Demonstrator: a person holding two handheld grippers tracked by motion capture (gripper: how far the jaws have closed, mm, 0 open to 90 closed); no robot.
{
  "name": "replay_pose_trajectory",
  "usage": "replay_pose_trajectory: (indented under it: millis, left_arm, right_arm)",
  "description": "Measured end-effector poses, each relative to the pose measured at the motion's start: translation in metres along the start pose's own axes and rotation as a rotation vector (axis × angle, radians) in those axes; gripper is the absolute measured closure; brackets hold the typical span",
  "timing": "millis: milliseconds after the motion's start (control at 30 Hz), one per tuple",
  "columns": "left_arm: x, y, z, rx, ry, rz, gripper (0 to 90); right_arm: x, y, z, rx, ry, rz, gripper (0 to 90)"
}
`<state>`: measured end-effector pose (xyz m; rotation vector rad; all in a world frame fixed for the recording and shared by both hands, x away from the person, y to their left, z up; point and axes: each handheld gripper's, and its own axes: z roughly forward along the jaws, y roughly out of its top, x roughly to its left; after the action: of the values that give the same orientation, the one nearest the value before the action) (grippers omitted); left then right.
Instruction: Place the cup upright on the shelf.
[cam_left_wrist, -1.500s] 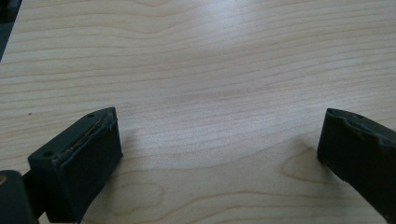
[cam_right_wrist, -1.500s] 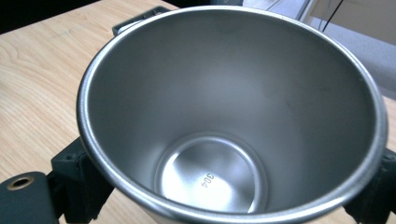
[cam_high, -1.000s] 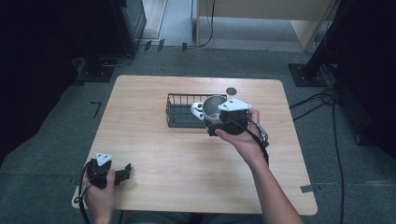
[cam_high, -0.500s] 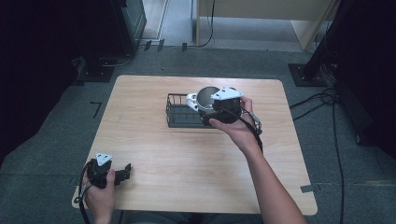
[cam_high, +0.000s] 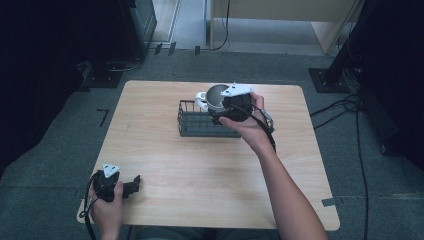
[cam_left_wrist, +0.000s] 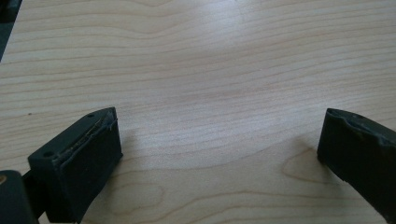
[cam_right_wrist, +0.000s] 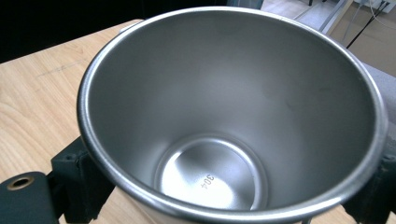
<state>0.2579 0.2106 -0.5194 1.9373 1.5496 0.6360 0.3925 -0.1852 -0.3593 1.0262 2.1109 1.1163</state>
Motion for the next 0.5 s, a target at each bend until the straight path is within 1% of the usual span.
replay_pose_trajectory:
  millis: [200, 233, 267, 367, 400, 500]
  left_arm:
    - [0.0, 0.0, 0.0, 0.0, 0.0, 0.0, 0.0]
    - [0.0, 0.0, 0.0, 0.0, 0.0, 0.0, 0.0]
    - [0.0, 0.0, 0.0, 0.0, 0.0, 0.0, 0.0]
    - [0.0, 0.0, 0.0, 0.002, 0.0, 0.002, 0.0]
    - [0.0, 0.0, 0.0, 0.0, 0.0, 0.0, 0.0]
    - [0.0, 0.0, 0.0, 0.001, 0.0, 0.0, 0.0]
  right_arm:
    - [-0.005, 0.002, 0.012, 0.014, -0.003, 0.005, 7.8]
    - [-0.005, 0.002, 0.012, 0.014, -0.003, 0.005, 7.8]
    - [-0.007, 0.003, 0.017, 0.015, -0.004, 0.0, 7.8]
    - [-0.007, 0.003, 0.019, 0.014, -0.004, 0.001, 7.8]
    - [-0.008, 0.004, 0.022, 0.014, -0.002, 0.007, 7.8]
    - [-0.008, 0.004, 0.026, 0.016, -0.004, 0.004, 7.8]
